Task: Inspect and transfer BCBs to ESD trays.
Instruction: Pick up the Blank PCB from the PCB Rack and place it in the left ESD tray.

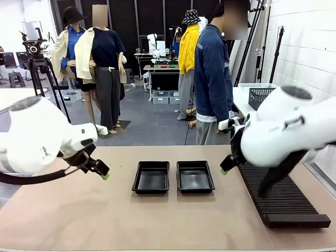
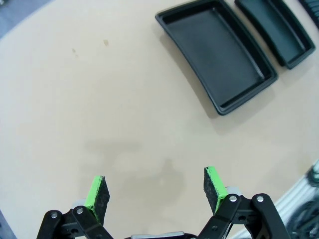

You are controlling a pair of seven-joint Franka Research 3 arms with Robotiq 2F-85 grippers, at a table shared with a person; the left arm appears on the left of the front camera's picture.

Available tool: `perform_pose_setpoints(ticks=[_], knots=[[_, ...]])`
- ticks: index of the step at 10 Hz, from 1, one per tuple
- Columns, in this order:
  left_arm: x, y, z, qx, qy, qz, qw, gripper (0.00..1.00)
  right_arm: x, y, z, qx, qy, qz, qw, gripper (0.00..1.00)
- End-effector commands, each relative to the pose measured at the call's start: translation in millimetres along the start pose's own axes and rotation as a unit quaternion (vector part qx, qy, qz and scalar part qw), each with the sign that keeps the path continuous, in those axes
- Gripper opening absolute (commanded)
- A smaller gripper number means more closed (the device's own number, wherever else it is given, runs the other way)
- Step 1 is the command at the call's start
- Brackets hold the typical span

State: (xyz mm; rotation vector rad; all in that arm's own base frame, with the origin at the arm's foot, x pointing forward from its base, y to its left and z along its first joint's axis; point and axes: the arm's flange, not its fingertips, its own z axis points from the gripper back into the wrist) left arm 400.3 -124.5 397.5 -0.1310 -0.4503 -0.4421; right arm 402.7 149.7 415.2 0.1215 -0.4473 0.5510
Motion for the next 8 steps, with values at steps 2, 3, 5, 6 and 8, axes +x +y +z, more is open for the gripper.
perform_pose_setpoints(ticks=[2, 3, 5, 6, 8], knots=[[-0.7, 46.8, 53.7, -0.107, -0.008, 0.066, 0.992, 1.00, 10.3, -47.8, 56.8, 0.109, 0.028, -0.035, 0.993, 1.00], [-0.6, 71.2, 68.6, -0.146, -0.025, 0.086, 0.985, 1.00, 6.8, -72.7, 70.1, 0.149, 0.020, -0.050, 0.987, 1.00], [-5.8, 112.9, 91.1, -0.228, -0.059, 0.137, 0.962, 1.00, -10.2, -110.0, 94.8, 0.217, 0.010, -0.074, 0.973, 1.00], [-12.7, 132.3, 99.7, -0.256, -0.080, 0.158, 0.950, 1.00, -22.1, -126.8, 105.9, 0.256, -0.009, -0.080, 0.963, 1.00], [-27.3, 169.2, 115.0, -0.295, -0.125, 0.193, 0.928, 1.00, -58.4, -177.8, 120.7, 0.333, -0.073, -0.100, 0.935, 1.00]])
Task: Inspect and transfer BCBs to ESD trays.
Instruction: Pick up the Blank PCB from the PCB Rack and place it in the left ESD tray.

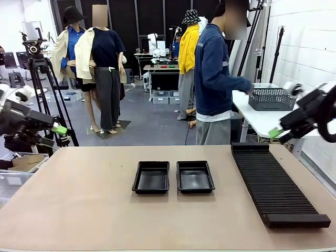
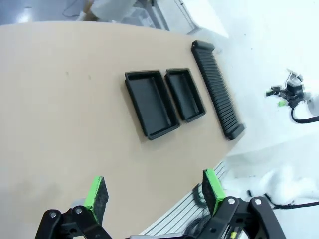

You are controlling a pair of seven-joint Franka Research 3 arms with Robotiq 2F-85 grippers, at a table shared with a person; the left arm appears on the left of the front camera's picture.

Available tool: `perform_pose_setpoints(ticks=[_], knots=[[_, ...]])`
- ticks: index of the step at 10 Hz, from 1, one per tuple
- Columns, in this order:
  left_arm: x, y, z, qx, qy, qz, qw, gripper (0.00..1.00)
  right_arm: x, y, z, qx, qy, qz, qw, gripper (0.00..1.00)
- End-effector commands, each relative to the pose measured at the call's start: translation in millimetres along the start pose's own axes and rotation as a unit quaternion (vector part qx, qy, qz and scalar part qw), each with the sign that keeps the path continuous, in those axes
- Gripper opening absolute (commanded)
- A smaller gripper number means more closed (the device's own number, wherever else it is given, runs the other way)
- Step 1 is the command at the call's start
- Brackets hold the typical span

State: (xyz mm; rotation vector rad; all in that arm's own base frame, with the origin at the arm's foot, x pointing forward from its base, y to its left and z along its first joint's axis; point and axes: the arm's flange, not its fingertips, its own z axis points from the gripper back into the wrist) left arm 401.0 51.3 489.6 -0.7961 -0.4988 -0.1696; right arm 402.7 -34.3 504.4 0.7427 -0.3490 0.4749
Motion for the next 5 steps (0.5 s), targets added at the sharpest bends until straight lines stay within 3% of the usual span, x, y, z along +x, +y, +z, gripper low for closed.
perform_pose_setpoints(ticks=[1, 4, 5], knots=[[-0.3, 23.8, 15.5, -0.031, -0.027, 0.009, 0.999, 1.00, -21.5, -37.1, 27.5, 0.094, -0.067, -0.001, 0.993, 1.00], [-23.4, 66.7, 56.1, -0.078, -0.086, 0.056, 0.992, 1.00, -74.9, -62.1, 61.9, 0.147, -0.195, 0.005, 0.970, 1.00], [-30.1, 75.7, 62.9, -0.086, -0.094, 0.061, 0.990, 1.00, -87.2, -67.5, 66.2, 0.157, -0.215, 0.004, 0.964, 1.00]])
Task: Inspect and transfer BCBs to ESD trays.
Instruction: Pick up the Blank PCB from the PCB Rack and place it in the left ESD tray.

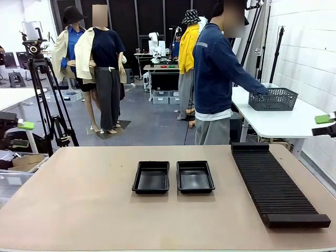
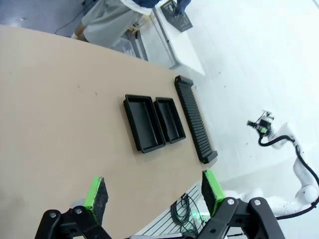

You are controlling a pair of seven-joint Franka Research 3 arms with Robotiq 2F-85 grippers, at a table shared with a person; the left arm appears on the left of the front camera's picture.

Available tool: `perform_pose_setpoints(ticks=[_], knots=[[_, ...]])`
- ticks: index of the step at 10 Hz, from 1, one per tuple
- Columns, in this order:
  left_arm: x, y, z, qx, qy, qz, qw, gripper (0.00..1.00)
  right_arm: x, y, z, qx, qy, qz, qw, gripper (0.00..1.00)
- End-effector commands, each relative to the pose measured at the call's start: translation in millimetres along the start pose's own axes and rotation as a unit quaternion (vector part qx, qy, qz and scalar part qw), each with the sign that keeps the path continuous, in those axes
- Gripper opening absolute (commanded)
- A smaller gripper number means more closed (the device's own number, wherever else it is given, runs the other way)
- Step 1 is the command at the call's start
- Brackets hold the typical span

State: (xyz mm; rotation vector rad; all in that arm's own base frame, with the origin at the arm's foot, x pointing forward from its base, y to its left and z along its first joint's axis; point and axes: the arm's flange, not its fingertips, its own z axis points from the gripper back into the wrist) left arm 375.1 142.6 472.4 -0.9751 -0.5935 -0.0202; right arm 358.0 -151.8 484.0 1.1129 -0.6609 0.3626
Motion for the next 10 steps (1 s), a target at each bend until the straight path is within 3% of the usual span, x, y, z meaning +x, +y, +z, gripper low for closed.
perform_pose_setpoints(ticks=[1, 4, 7, 8, 10], knots=[[-4.1, 22.1, 5.6, -0.030, -0.021, 0.007, 0.999, 1.00, -15.4, -12.0, 3.3, 0.030, -0.035, 0.007, 0.999, 1.00], [-12.8, 50.5, 13.1, -0.065, -0.045, 0.032, 0.996, 1.00, -25.1, -31.8, 15.6, 0.048, -0.062, -0.003, 0.997, 1.00], [-14.4, 50.3, 16.3, -0.074, -0.054, 0.015, 0.996, 1.00, -28.4, -35.6, 22.9, 0.047, -0.105, 0.000, 0.993, 1.00], [-18.3, 53.6, 15.1, -0.061, -0.045, 0.044, 0.996, 1.00, -31.8, -35.7, 18.8, 0.046, -0.068, -0.019, 0.996, 1.00], [-18.3, 53.6, 15.1, -0.061, -0.045, 0.044, 0.996, 1.00, -31.8, -35.7, 18.8, 0.046, -0.068, -0.019, 0.996, 1.00]])
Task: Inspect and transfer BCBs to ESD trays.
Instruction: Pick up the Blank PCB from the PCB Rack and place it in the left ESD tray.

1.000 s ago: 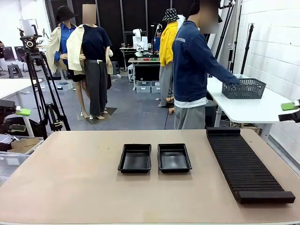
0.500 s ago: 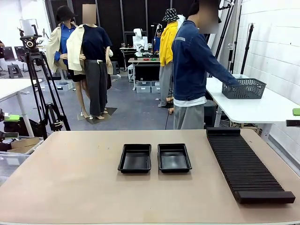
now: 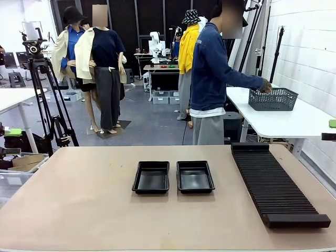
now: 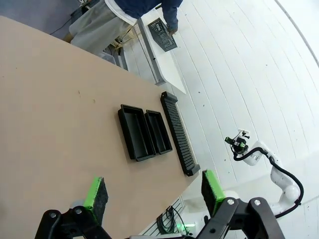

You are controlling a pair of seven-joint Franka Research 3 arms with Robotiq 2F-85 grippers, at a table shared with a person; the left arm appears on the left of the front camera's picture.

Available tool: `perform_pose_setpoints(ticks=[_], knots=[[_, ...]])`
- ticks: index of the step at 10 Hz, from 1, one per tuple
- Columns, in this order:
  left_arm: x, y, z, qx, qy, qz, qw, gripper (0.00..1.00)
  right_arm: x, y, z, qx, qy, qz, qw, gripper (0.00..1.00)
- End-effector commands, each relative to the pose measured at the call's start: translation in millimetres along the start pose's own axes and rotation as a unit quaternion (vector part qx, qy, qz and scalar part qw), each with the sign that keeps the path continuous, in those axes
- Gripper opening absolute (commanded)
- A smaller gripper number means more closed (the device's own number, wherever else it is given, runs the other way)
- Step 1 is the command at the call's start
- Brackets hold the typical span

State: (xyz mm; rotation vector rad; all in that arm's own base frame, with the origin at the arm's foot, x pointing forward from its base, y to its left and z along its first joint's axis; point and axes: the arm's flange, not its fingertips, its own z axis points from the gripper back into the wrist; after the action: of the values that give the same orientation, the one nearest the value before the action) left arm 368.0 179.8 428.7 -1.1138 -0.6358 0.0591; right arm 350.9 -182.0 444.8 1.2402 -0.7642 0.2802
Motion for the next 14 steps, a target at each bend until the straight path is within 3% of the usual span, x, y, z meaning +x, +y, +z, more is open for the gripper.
perform_pose_setpoints(ticks=[1, 14], knots=[[-0.2, 0.4, 0.9, -0.005, -0.003, 0.004, 1.000, 1.00, -2.3, 0.2, 0.4, 0.003, 0.007, -0.002, 1.000, 1.00], [-0.2, 0.4, 0.9, -0.005, -0.003, 0.004, 1.000, 1.00, -2.3, 0.2, 0.4, 0.003, 0.007, -0.002, 1.000, 1.00]])
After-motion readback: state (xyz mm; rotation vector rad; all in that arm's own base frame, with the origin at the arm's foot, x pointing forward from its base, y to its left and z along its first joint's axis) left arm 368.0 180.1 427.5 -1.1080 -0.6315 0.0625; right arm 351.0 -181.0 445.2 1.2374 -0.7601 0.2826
